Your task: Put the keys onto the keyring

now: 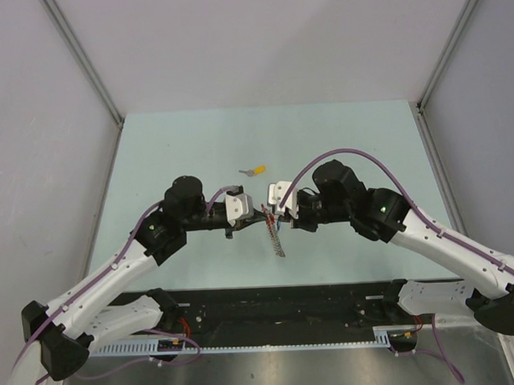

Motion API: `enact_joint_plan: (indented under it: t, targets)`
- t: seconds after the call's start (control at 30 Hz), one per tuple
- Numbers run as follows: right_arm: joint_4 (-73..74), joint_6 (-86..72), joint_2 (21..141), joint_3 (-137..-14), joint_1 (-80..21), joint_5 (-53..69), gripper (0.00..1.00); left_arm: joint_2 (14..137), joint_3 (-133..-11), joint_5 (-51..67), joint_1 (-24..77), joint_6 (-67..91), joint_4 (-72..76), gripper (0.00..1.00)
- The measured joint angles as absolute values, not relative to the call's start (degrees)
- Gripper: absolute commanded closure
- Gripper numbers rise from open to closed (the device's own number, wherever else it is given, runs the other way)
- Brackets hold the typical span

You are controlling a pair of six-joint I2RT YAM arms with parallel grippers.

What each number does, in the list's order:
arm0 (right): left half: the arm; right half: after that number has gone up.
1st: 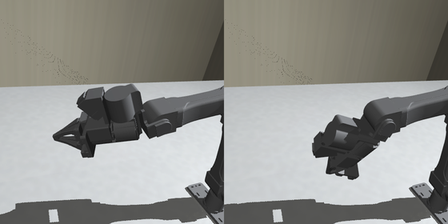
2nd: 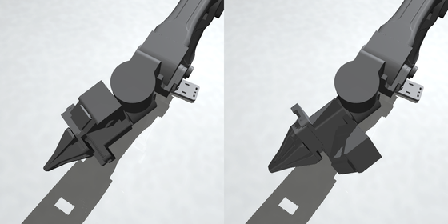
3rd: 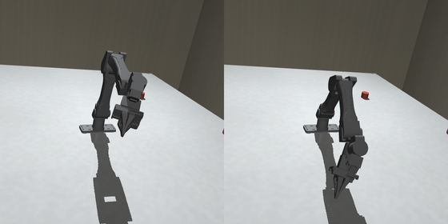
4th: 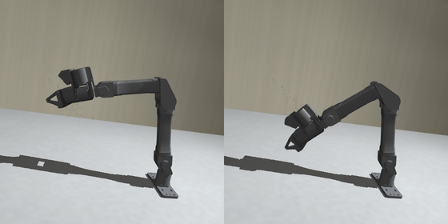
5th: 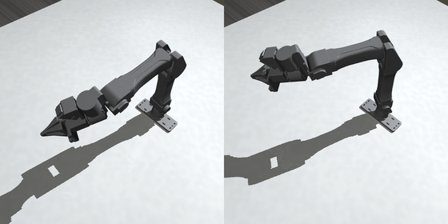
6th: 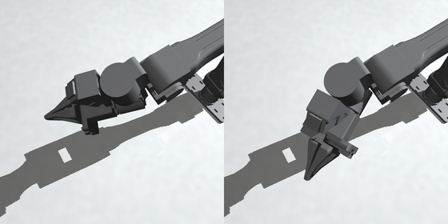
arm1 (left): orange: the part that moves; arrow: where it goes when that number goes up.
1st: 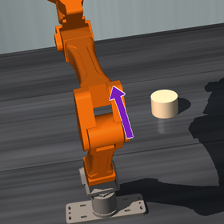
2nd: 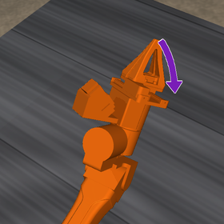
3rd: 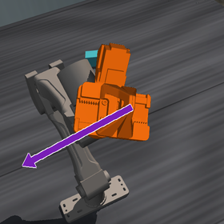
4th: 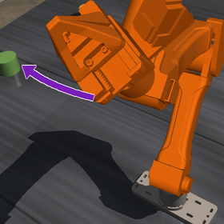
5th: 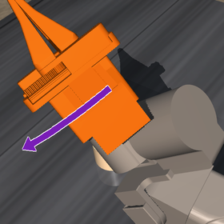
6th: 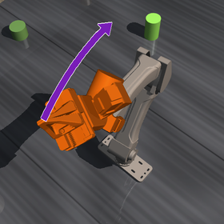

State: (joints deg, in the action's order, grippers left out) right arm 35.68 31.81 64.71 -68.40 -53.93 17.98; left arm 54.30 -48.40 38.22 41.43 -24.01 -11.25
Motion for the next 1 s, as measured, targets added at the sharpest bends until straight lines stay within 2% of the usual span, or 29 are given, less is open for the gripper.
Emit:
enact_joint_plan:
  t: [1.0]
  targets:
    - [35.3, 31.8, 64.7, -68.8, -54.7, 15.3, 1.00, 54.3, -48.4, 39.2, 41.4, -24.5, -11.3, 1.00]
